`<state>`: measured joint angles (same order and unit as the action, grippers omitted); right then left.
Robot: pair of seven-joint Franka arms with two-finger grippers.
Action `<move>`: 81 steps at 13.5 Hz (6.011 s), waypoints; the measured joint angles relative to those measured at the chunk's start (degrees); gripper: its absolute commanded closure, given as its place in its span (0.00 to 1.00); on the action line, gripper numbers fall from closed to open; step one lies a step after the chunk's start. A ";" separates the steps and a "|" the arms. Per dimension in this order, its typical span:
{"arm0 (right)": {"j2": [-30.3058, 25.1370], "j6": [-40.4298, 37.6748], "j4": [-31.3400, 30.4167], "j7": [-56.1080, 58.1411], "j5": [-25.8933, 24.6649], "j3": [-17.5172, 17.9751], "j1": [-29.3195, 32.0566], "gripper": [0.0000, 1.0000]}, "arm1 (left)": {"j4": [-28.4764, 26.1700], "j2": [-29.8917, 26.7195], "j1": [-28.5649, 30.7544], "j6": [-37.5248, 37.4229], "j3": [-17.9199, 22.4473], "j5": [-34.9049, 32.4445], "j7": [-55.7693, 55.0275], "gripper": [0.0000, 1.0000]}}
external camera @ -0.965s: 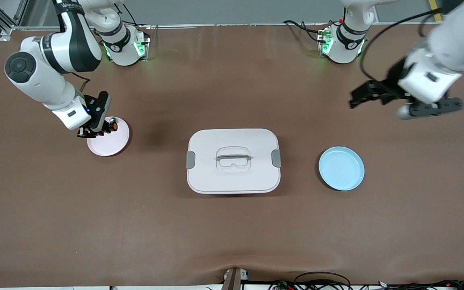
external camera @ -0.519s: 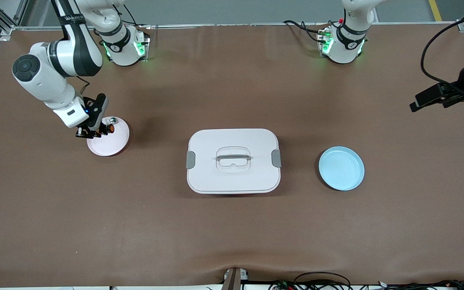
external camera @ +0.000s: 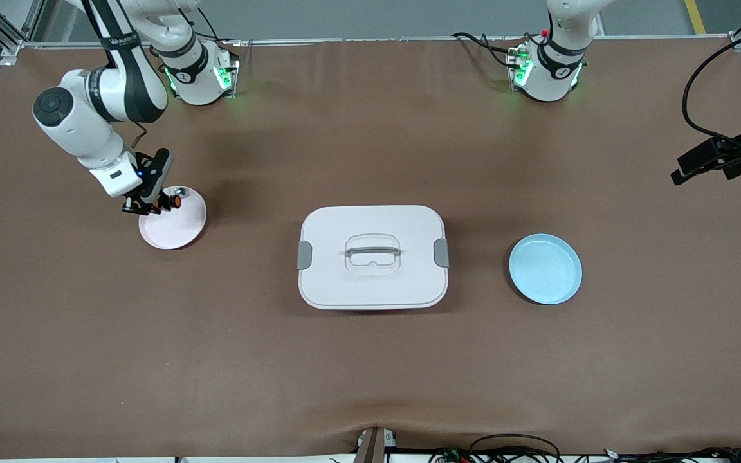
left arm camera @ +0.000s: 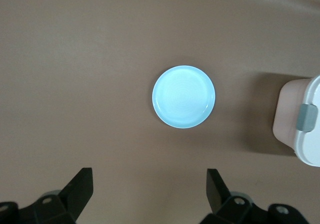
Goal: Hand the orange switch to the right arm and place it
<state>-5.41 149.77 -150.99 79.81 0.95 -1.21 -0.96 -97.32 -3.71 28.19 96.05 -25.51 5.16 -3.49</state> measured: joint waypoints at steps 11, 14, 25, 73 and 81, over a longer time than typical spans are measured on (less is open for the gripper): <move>13.45 14.86 -1.48 0.06 -0.01 0.04 0.49 1.00 | -4.58 -2.87 -13.40 6.11 12.97 -0.01 2.28 0.00; 15.02 15.89 -1.45 0.28 -0.01 0.02 1.16 1.00 | -4.61 -2.87 -23.31 6.25 22.50 -0.46 2.44 0.00; 17.70 18.39 -0.99 1.36 -0.01 0.01 2.68 0.01 | 3.79 0.71 -28.44 4.78 25.91 -3.00 2.44 0.00; 10.57 -54.38 63.60 -77.09 -2.19 0.84 6.78 0.00 | 6.23 1.11 -28.64 -5.67 25.86 -3.07 2.44 0.00; 10.91 -57.64 64.22 -77.14 -2.15 1.25 6.14 0.00 | 6.23 1.12 -28.64 -5.68 25.86 -3.07 2.44 0.00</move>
